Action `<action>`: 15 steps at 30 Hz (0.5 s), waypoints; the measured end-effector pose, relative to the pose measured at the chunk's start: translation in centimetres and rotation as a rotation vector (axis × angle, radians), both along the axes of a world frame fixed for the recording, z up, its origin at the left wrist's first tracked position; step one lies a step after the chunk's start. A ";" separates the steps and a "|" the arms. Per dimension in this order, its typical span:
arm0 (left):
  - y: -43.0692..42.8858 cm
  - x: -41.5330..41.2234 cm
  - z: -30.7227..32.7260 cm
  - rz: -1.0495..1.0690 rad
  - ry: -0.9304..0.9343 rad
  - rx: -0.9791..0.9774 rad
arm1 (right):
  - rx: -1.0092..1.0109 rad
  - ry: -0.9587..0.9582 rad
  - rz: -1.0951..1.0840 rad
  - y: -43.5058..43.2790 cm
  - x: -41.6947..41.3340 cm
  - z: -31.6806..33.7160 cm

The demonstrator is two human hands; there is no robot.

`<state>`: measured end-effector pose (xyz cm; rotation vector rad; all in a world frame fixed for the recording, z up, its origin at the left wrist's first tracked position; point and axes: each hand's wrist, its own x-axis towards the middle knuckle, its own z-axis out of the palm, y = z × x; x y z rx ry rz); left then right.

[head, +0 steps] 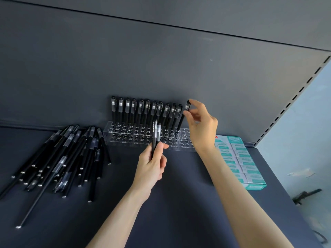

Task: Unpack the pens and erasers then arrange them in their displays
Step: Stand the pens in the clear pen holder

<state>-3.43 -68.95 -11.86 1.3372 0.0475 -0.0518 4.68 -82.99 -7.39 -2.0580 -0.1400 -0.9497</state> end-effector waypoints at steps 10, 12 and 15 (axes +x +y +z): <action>-0.1 -0.2 0.0 -0.015 -0.004 -0.010 | -0.043 0.000 -0.023 -0.1 -1.0 -0.5; -0.2 -0.2 0.1 -0.039 -0.009 -0.013 | 0.042 0.008 -0.009 -0.1 -1.8 -0.5; -0.2 -0.2 0.1 -0.110 -0.004 -0.005 | 0.227 0.132 0.159 0.1 -3.6 -0.6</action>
